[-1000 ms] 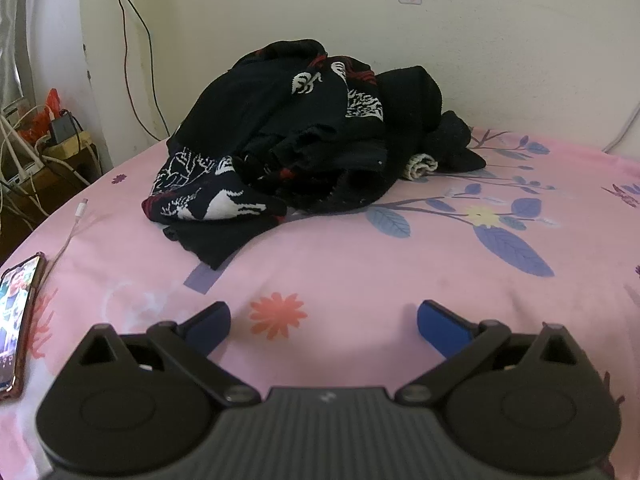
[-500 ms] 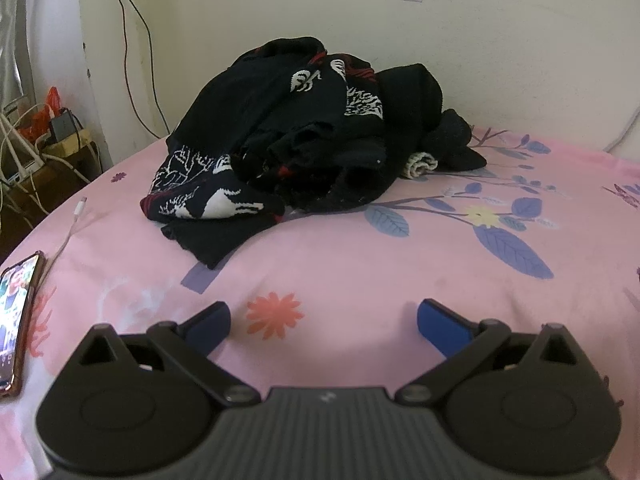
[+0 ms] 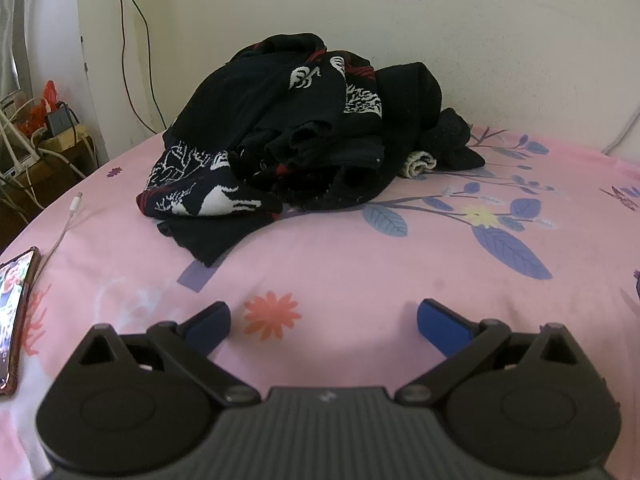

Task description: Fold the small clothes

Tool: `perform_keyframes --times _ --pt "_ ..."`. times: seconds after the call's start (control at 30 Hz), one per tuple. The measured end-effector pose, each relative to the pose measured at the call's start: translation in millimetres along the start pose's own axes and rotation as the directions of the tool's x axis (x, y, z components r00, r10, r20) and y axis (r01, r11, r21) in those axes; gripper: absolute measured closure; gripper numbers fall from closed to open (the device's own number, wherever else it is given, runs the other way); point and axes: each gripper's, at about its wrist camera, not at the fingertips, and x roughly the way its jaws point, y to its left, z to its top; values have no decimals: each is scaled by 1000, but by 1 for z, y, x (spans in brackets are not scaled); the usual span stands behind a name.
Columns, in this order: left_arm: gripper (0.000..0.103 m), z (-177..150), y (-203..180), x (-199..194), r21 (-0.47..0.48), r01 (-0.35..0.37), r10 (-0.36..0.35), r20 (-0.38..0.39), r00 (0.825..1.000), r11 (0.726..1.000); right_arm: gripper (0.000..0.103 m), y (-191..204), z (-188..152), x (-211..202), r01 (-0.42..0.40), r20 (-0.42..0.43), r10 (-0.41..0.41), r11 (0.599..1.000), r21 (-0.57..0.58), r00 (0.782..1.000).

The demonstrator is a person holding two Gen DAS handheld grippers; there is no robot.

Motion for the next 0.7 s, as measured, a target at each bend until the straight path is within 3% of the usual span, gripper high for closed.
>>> perform_keyframes --times 0.7 --pt "0 0 0 0 -1 2 -2 0 1000 1000 6 -2 0 0 0 -1 0 1000 7 1000"
